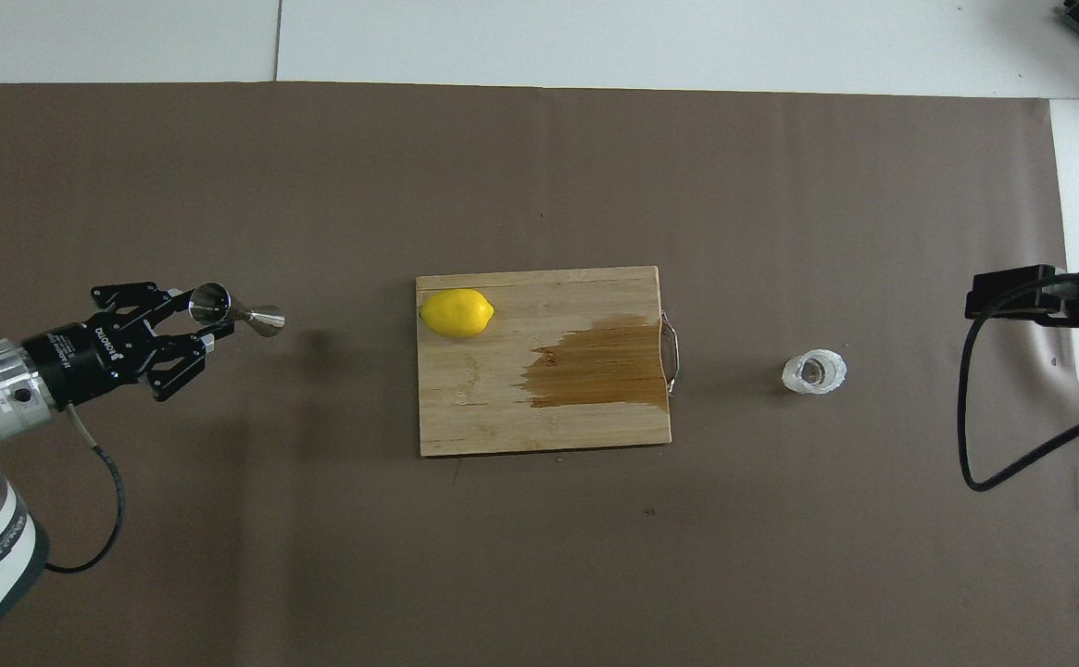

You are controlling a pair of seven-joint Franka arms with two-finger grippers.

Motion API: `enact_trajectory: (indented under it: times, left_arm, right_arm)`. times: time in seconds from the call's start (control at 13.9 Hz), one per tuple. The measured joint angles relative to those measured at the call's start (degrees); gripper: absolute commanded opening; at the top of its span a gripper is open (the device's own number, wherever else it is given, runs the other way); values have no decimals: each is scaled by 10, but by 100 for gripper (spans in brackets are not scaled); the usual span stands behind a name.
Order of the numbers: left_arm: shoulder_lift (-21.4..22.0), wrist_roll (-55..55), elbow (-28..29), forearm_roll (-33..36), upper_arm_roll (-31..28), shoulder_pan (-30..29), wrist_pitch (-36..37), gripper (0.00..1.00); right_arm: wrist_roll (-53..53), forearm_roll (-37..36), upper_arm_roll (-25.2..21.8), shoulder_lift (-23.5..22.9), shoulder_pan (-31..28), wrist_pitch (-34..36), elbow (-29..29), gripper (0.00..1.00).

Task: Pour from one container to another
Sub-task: 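Lift the metal cup with the left gripper and carry it over the board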

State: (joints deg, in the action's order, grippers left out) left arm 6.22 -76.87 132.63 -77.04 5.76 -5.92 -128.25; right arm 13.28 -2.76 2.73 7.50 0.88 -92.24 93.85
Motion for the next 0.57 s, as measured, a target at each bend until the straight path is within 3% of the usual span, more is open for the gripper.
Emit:
enact_trajectory:
  times: [0.14, 0.36, 0.57]
  left_arm:
    - [2, -60, -24, -1, 10, 47, -31, 0]
    - [8, -121, -41, -23, 35, 127, -135, 0]
    - [5, -126, -44, -151, 70, 241, -319, 0]
  right_arm:
    - [0, 0, 0, 0, 0, 0, 0, 100]
    - [0, 0, 0, 0, 0, 0, 0, 100]
    - [0, 0, 0, 0, 0, 0, 0, 100]
